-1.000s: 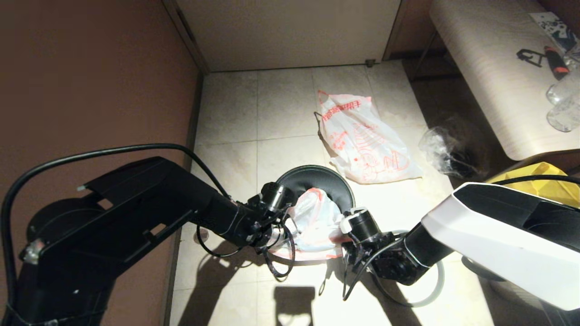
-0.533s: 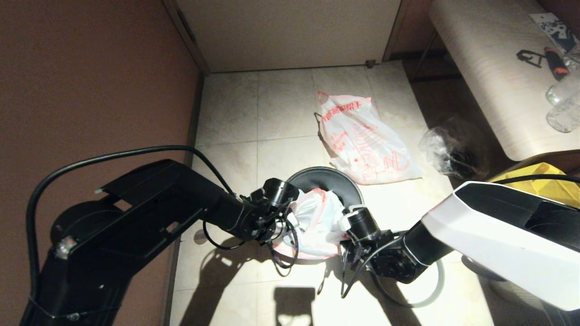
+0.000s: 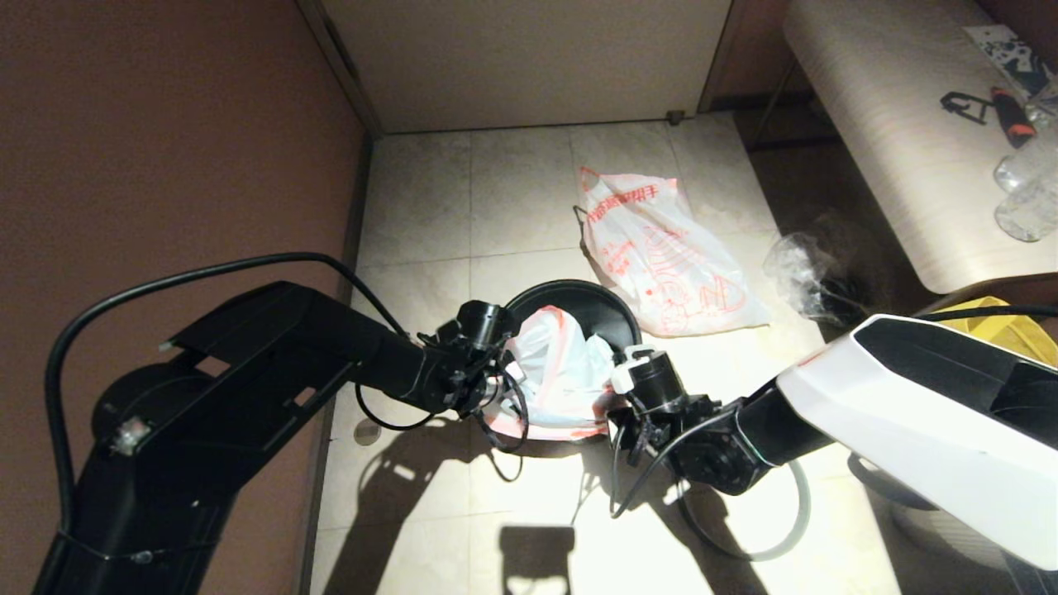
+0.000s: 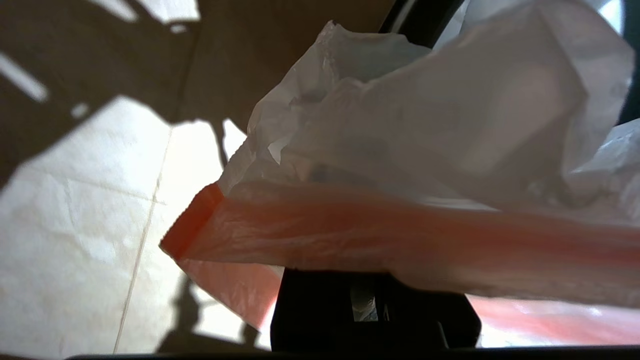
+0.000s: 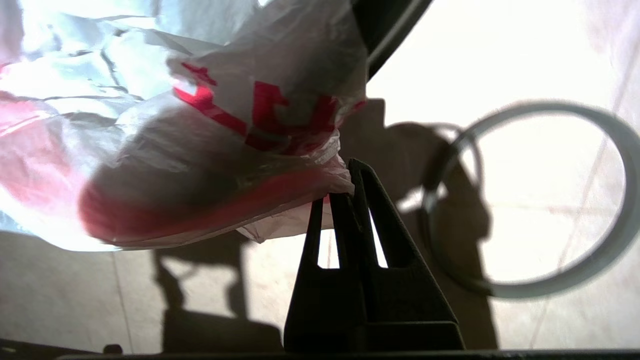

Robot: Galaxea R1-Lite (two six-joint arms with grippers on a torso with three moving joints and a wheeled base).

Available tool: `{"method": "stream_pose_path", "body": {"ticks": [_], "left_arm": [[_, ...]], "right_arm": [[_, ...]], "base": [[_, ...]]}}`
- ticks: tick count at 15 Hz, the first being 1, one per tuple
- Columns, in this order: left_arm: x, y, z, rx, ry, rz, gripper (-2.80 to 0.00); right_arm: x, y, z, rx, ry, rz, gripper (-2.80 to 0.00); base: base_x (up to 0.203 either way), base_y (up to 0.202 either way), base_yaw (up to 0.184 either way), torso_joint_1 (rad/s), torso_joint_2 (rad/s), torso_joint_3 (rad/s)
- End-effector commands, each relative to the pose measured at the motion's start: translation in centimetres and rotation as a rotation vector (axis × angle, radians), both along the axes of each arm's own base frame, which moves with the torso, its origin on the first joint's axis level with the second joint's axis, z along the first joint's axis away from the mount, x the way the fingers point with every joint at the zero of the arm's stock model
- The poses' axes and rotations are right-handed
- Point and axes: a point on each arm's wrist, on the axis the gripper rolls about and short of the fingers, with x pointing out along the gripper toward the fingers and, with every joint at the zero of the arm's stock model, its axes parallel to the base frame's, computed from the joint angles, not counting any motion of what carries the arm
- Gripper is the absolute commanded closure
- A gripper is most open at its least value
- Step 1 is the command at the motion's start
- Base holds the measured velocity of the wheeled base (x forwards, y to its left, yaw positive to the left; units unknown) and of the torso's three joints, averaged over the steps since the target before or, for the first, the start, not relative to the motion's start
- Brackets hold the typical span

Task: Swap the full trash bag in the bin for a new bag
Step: Put the new garbage bag on the trash can

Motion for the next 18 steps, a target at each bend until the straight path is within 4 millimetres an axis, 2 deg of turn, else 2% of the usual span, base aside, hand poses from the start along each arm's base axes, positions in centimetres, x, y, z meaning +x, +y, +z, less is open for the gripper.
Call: {"method": "stream_pose_path", "body": {"ticks": [1,3,5,8,10,12,14,15,16,18], "left_arm": [[1.0,1.8,0.7,-0.011,-0.022,0.052,0.0],[1.6,2.7,1.2,-0.018,-0.034,0.074,0.0],[1.5,3.2,3.0,-0.031,-0.068,0.08,0.0],[0.8,3.5,5.3,-0.042,-0.105,0.077,0.0],[-0.1,3.8,7.5,-0.048,-0.126,0.073,0.0],[-0.2,3.6,6.8,-0.038,-0.109,0.07,0.0],[0.6,3.6,4.6,-0.006,-0.076,0.092,0.0],[0.9,3.6,3.9,0.004,-0.067,0.099,0.0],[1.0,3.6,3.5,0.008,-0.061,0.102,0.0],[1.2,3.6,3.1,0.011,-0.056,0.102,0.0]], "right_arm": [[0.8,0.8,0.0,-0.002,-0.021,0.019,0.0],[2.2,1.9,0.0,-0.023,-0.046,0.051,0.0],[3.1,3.0,1.0,-0.026,-0.057,0.07,0.0],[3.3,3.6,2.0,-0.025,-0.051,0.092,0.0],[3.1,3.5,3.0,-0.013,-0.065,0.092,0.0],[3.2,3.5,2.8,-0.016,-0.063,0.091,0.0],[3.3,3.7,2.1,-0.024,-0.052,0.094,0.0],[3.2,3.9,1.5,-0.031,-0.043,0.098,-2.8],[3.2,4.0,1.1,-0.034,-0.039,0.101,-2.8],[2.5,4.4,2.1,-0.025,-0.046,0.114,-2.8]], "base": [[0.0,0.0,0.0,0.0,0.0,0.0],[0.0,0.0,0.0,0.0,0.0,0.0],[0.0,0.0,0.0,0.0,0.0,0.0],[0.0,0.0,0.0,0.0,0.0,0.0],[0.0,0.0,0.0,0.0,0.0,0.0],[0.0,0.0,0.0,0.0,0.0,0.0],[0.0,0.0,0.0,0.0,0.0,0.0],[0.0,0.0,0.0,0.0,0.0,0.0],[0.0,0.0,0.0,0.0,0.0,0.0],[0.0,0.0,0.0,0.0,0.0,0.0]]}}
